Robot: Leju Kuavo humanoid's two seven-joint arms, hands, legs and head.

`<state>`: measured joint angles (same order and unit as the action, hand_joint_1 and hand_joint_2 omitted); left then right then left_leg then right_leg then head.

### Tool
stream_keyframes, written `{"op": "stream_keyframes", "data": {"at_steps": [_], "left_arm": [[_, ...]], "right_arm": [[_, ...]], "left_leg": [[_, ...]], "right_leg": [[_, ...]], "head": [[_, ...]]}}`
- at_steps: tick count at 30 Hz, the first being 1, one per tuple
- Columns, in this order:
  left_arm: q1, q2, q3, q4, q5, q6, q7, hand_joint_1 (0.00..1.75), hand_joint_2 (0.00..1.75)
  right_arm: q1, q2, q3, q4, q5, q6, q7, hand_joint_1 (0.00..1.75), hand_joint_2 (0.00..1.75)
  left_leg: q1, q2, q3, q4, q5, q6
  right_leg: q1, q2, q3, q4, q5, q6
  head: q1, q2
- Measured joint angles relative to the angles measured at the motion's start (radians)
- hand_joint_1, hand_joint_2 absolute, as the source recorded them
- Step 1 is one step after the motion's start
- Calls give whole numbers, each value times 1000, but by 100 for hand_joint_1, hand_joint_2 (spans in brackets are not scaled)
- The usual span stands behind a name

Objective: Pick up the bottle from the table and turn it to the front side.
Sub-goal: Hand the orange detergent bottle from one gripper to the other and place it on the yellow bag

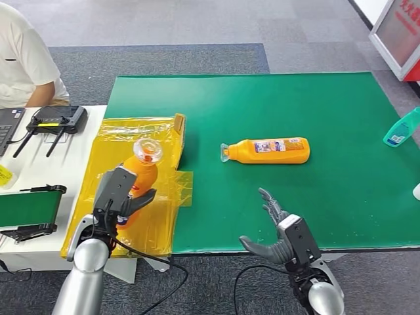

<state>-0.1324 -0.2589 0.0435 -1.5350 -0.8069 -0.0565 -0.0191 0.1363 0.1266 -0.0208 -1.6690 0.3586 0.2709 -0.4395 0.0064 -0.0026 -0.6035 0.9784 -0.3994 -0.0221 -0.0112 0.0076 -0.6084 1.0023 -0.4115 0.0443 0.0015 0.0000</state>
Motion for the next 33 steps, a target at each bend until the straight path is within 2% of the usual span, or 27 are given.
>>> {"op": "stream_keyframes", "data": {"at_steps": [4,9,14,16,19,24,33], "left_arm": [[-47,-2,24,40,-109,10,13,175,175],[-113,2,33,112,-402,96,44,175,175],[-151,3,23,196,-531,153,-14,175,175],[-157,21,-3,220,-576,191,-59,175,175],[-160,62,-44,263,-601,243,-101,175,175],[-159,113,-76,316,-621,256,-120,175,175],[-165,150,-175,397,-700,253,-110,175,175]], "right_arm": [[-17,0,17,3,-4,-3,3,0,175],[-28,0,47,8,2,-18,14,0,175],[-20,0,56,8,0,-20,12,0,175],[-29,0,69,14,3,-16,7,0,175],[-55,0,99,33,7,-24,-1,0,175],[-75,0,136,53,7,-34,-3,0,175],[-95,-1,174,81,4,-47,-2,0,175]], "left_leg": [[0,0,0,0,1,0],[0,0,0,0,1,0],[0,0,-1,0,1,1],[0,0,-1,0,1,1],[0,0,-1,0,2,0],[0,0,-1,0,2,0],[0,0,-1,0,2,0]], "right_leg": [[0,0,0,0,1,0],[0,0,0,0,1,0],[0,0,0,0,1,0],[0,0,-1,0,1,0],[0,0,-1,0,1,0],[1,0,-1,0,1,0],[0,0,-1,0,1,0]], "head": [[0,0],[0,0],[0,0],[0,0],[0,0],[0,0],[0,0]]}}
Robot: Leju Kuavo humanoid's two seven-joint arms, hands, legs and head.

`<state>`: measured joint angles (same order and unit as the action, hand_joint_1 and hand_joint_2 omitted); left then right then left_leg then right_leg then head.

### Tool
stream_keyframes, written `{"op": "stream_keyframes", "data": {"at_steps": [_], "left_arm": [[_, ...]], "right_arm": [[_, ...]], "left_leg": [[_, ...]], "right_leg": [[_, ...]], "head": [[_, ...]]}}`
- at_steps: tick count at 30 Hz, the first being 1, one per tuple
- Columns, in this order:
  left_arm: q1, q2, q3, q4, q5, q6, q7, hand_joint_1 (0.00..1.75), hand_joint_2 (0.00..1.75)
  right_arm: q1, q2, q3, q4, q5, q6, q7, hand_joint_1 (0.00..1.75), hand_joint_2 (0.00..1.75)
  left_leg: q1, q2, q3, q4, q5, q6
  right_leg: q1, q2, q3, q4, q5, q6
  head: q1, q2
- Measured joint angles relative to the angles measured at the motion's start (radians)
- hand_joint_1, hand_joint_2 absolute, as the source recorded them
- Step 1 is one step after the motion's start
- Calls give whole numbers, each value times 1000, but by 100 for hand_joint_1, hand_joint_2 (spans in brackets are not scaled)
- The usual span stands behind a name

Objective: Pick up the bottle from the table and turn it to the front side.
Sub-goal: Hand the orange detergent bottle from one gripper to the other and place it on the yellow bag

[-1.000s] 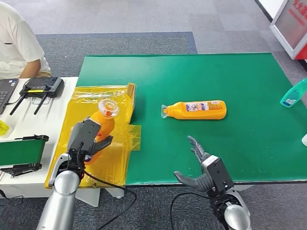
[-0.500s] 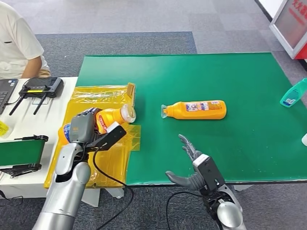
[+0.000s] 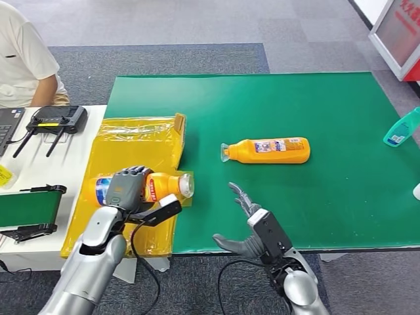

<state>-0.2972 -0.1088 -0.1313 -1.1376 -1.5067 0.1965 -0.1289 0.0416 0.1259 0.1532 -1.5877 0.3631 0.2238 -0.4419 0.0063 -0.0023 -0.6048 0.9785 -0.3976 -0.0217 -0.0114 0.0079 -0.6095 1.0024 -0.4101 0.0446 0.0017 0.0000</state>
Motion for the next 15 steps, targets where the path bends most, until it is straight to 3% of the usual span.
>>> {"op": "stream_keyframes", "data": {"at_steps": [15], "left_arm": [[-84,26,-39,186,-48,0,64,175,175]], "right_arm": [[-14,-4,16,2,21,-14,6,0,175]], "left_leg": [[0,0,0,0,1,0]], "right_leg": [[0,0,0,0,0,0]], "head": [[0,0]]}}
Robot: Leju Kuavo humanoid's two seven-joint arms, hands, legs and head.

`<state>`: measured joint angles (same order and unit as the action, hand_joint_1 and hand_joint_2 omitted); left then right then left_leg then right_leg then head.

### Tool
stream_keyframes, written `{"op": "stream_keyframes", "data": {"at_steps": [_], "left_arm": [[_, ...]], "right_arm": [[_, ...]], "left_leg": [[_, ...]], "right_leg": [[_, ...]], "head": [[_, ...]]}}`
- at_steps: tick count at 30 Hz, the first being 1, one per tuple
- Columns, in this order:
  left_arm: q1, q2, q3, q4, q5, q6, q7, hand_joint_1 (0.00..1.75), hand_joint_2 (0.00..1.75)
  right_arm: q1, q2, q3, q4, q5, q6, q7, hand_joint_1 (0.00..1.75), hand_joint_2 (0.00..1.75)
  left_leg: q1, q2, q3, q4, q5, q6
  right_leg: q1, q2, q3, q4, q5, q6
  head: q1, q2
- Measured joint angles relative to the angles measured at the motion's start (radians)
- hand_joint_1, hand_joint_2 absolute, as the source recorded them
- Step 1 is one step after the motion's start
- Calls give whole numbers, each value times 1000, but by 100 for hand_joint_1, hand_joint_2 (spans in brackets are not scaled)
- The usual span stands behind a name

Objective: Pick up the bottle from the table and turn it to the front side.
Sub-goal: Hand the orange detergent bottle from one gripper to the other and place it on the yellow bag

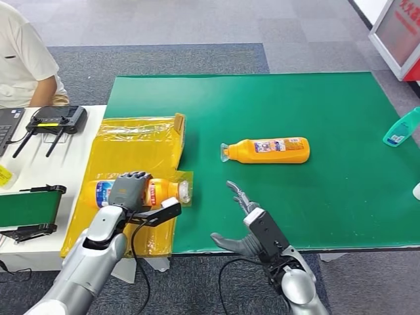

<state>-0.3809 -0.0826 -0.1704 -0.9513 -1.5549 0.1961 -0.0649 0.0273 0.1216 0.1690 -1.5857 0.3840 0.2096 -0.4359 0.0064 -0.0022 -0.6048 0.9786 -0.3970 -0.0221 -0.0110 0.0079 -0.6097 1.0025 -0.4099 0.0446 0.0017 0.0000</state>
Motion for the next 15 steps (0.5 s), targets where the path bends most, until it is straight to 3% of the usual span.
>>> {"op": "stream_keyframes", "data": {"at_steps": [8,12,15], "left_arm": [[-47,-26,-2,56,15,-4,3,175,175],[-55,-36,-2,71,17,4,4,0,175],[-55,-45,-1,74,11,25,10,0,175]], "right_arm": [[-11,-1,0,0,0,1,0,0,175],[-13,-1,0,0,0,1,0,0,175],[-13,-1,0,0,0,1,0,0,175]], "left_leg": [[0,0,0,0,0,0],[0,0,0,0,0,0],[0,0,0,0,0,0]], "right_leg": [[0,0,0,0,0,0],[0,0,0,0,0,0],[0,0,0,0,0,0]], "head": [[0,0],[0,0],[0,0]]}}
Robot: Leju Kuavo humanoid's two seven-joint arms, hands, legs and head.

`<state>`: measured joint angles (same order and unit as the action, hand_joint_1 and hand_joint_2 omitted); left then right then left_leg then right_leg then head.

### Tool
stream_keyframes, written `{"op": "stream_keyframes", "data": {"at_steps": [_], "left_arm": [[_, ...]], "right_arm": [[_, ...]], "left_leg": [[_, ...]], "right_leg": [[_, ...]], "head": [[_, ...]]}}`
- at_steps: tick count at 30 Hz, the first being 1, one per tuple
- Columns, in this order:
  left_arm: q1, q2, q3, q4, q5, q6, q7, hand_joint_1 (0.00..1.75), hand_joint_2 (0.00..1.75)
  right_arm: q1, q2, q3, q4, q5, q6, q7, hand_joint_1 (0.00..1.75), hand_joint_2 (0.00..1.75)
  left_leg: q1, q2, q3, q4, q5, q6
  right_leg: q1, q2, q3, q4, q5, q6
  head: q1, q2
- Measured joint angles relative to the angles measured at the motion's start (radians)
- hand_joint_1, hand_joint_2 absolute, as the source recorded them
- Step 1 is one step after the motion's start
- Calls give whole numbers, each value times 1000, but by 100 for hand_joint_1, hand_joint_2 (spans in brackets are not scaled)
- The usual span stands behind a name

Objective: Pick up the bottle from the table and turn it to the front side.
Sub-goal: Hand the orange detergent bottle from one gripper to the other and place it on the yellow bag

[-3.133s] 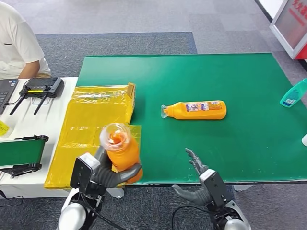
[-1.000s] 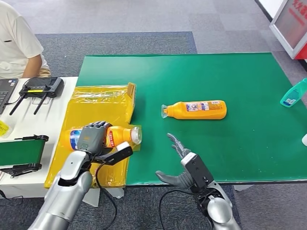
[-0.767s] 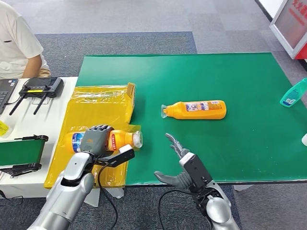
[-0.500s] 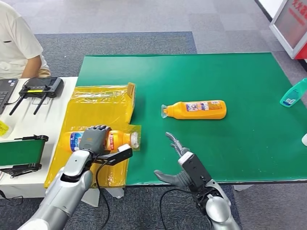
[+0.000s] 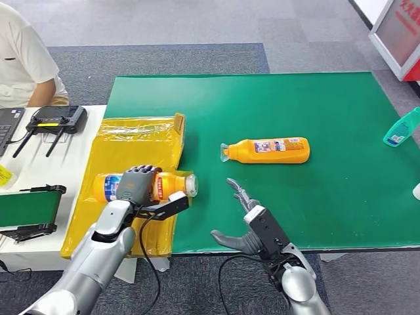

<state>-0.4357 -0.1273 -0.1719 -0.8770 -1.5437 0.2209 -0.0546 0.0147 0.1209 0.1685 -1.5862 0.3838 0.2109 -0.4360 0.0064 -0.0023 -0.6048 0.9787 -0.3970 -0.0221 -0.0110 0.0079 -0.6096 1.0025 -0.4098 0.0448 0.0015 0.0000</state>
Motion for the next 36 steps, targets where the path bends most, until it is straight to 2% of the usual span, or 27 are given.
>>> {"op": "stream_keyframes", "data": {"at_steps": [21,24,27,33,36], "left_arm": [[3,-14,-56,17,-8,2,28,0,175],[28,-23,-46,-26,99,-29,-30,0,175],[79,-48,-16,-120,271,-105,-90,0,175],[151,-92,31,-289,495,-225,-132,0,175],[201,-108,42,-372,709,-332,-142,0,175]], "right_arm": [[-5,-3,-33,-27,0,-12,-4,0,175],[1,-3,-37,-33,1,-11,-4,0,175],[14,-3,-43,-40,5,-13,-2,0,175],[32,-3,-58,-52,12,-15,-1,0,175],[46,-3,-63,-60,16,-19,-4,0,175]], "left_leg": [[0,0,0,0,0,0],[0,0,0,0,0,0],[0,0,0,0,-1,1],[0,0,0,0,-1,1],[0,0,0,0,-1,1]], "right_leg": [[0,0,0,0,0,0],[0,0,0,0,0,0],[0,0,0,0,0,0],[0,0,0,0,0,0],[0,0,0,0,0,0]], "head": [[0,0],[0,0],[0,0],[0,0],[0,0]]}}
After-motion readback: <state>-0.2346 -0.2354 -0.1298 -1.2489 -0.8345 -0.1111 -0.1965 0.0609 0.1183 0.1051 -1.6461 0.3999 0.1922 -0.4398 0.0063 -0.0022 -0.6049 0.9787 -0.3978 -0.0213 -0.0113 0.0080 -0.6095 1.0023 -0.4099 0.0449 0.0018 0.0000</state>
